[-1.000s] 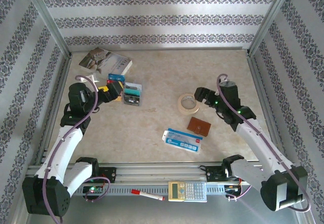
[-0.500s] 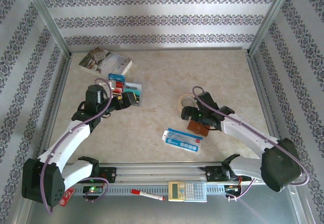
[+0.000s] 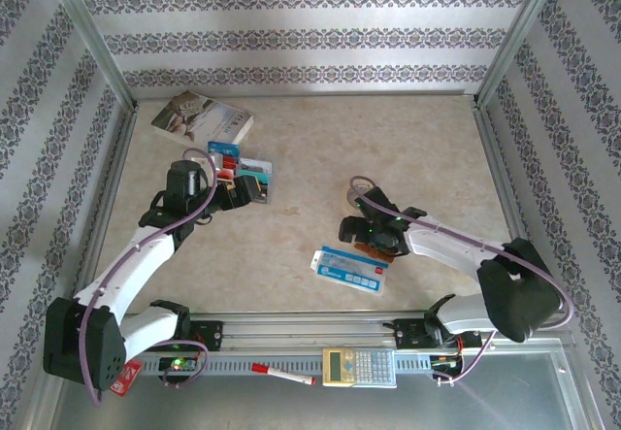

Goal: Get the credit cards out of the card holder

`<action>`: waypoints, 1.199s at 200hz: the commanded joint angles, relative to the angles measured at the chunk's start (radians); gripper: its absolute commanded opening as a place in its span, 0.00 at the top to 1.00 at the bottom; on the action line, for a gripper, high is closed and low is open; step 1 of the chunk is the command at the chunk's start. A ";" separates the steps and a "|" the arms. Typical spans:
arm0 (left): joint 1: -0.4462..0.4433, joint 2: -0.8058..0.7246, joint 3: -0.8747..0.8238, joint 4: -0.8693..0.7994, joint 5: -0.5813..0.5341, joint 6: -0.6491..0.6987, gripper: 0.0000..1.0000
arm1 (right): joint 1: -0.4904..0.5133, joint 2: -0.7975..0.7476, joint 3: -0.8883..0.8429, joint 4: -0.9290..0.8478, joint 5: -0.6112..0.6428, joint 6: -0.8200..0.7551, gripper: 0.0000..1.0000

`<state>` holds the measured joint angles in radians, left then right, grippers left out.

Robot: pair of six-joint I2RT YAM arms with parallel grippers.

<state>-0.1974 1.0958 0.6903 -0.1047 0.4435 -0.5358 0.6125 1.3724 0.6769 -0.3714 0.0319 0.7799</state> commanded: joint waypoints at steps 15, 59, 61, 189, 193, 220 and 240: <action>-0.011 0.007 0.002 0.012 -0.004 -0.003 0.00 | 0.065 0.140 0.059 0.132 -0.008 0.071 0.03; -0.011 -0.010 0.009 -0.053 -0.094 0.010 0.00 | 0.147 0.399 0.303 0.226 -0.098 -0.016 0.10; -0.010 -0.012 0.010 -0.058 -0.102 0.011 0.00 | 0.150 0.410 0.315 0.228 -0.106 -0.025 0.11; -0.010 -0.060 0.016 -0.177 -0.244 0.057 0.00 | 0.135 0.444 0.526 0.178 -0.087 -0.039 0.25; -0.010 -0.060 0.017 -0.179 -0.255 0.057 0.00 | 0.137 0.456 0.540 0.169 -0.075 -0.029 0.26; -0.011 -0.070 0.023 -0.194 -0.307 0.051 0.00 | 0.153 0.535 0.614 0.143 -0.015 -0.009 0.36; -0.011 -0.079 0.027 -0.211 -0.300 0.055 0.00 | 0.158 0.578 0.634 0.134 0.004 -0.008 0.52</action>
<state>-0.1974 1.0431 0.6907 -0.2657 0.1772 -0.5007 0.7593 1.9034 1.2774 -0.1890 -0.0322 0.7414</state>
